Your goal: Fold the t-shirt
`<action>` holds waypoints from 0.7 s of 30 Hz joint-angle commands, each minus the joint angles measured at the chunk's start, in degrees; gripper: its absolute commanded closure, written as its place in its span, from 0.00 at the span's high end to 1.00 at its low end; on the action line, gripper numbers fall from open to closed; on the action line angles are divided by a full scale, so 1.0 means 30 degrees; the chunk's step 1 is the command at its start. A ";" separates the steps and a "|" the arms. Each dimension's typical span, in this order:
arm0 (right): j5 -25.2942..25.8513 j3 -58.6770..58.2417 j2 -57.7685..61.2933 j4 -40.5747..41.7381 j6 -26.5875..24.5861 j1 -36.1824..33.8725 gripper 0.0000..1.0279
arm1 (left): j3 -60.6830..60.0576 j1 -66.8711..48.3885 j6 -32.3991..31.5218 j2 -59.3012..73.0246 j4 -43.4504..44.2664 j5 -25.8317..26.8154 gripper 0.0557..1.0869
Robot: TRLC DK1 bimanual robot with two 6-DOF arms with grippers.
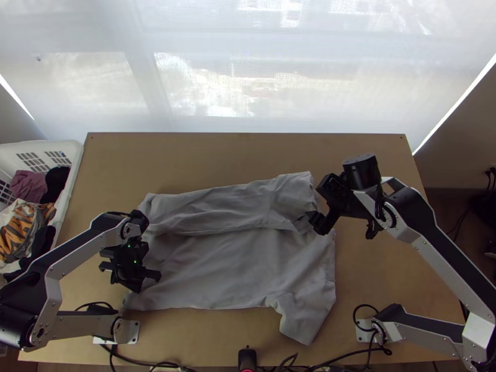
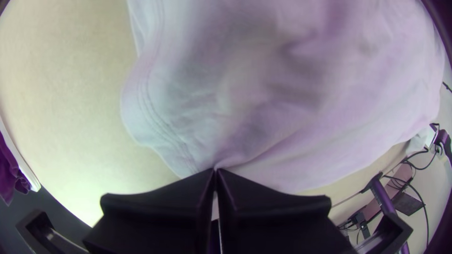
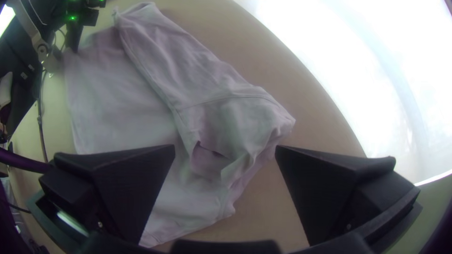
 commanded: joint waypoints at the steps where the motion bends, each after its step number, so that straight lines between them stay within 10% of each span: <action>1: 0.0009 0.0643 0.0176 -0.0413 -0.0026 0.0254 0.96 | 0.0180 -0.0030 0.0223 -0.0057 0.0204 0.0121 0.03; 21: -0.0079 -0.4015 -0.4892 -0.7474 -0.0231 0.9306 0.96 | 0.1557 0.0498 -0.0157 -0.1375 -0.0558 0.0121 0.03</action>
